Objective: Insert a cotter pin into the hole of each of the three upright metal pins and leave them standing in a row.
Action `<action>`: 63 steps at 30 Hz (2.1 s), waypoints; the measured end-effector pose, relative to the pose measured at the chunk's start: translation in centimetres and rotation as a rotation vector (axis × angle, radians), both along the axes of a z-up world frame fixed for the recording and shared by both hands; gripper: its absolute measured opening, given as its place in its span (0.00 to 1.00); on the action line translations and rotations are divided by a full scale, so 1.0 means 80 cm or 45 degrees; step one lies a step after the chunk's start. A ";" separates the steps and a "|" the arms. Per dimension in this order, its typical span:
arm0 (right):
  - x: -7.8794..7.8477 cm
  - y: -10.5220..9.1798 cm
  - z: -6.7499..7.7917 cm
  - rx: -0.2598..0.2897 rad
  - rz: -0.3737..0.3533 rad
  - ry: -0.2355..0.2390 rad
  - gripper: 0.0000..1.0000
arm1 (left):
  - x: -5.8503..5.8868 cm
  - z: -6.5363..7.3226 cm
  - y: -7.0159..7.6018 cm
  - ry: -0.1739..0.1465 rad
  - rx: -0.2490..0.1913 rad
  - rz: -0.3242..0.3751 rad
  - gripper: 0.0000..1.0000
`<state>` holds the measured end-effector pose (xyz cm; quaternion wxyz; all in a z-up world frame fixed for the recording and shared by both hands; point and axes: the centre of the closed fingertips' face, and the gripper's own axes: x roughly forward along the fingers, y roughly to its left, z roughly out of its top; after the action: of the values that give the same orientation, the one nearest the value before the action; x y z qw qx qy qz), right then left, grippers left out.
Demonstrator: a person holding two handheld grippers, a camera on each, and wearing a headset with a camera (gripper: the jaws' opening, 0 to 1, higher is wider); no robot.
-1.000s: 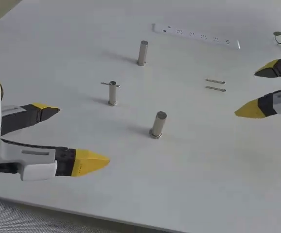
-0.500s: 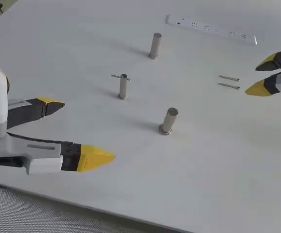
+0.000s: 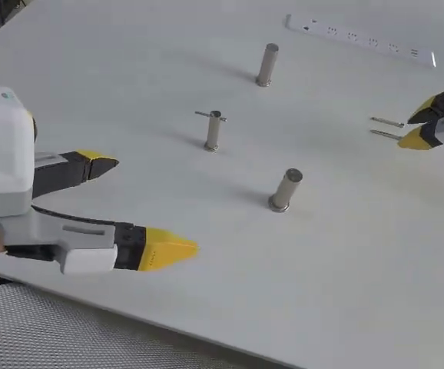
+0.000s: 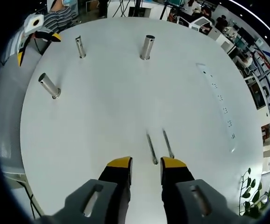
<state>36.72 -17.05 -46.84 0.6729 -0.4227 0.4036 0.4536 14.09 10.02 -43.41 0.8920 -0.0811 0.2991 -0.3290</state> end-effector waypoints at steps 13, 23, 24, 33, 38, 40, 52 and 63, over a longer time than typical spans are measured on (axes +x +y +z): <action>0.025 -0.007 -0.028 -0.046 -0.014 0.060 0.14 | -0.003 -0.009 -0.001 0.023 0.012 -0.005 0.98; 0.034 -0.010 -0.036 -0.091 -0.013 0.076 0.10 | -0.005 -0.008 -0.001 0.022 0.051 -0.024 0.98; 0.036 -0.010 -0.036 -0.096 -0.010 0.078 0.10 | -0.006 -0.007 -0.001 0.021 0.053 -0.026 0.98; 0.021 -0.005 -0.040 -0.132 0.027 0.183 0.01 | -0.005 -0.005 -0.001 0.015 0.069 -0.027 0.98; 0.018 -0.003 -0.040 -0.152 0.033 0.189 0.00 | -0.005 -0.008 0.001 0.020 0.071 -0.015 0.98; 0.018 -0.004 -0.040 -0.158 0.039 0.191 0.00 | -0.006 -0.007 -0.002 0.020 0.070 -0.021 0.98; 0.009 -0.002 -0.037 -0.197 0.027 0.128 0.00 | -0.011 -0.008 -0.014 0.021 0.100 -0.059 0.98; -0.007 0.003 -0.026 -0.220 0.038 0.088 0.00 | -0.010 -0.004 -0.018 0.003 0.108 -0.066 0.97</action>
<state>36.15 -16.77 -48.91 0.6128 -0.4692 0.4577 0.4414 13.31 8.55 -43.71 0.8855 -0.0361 0.3158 -0.3389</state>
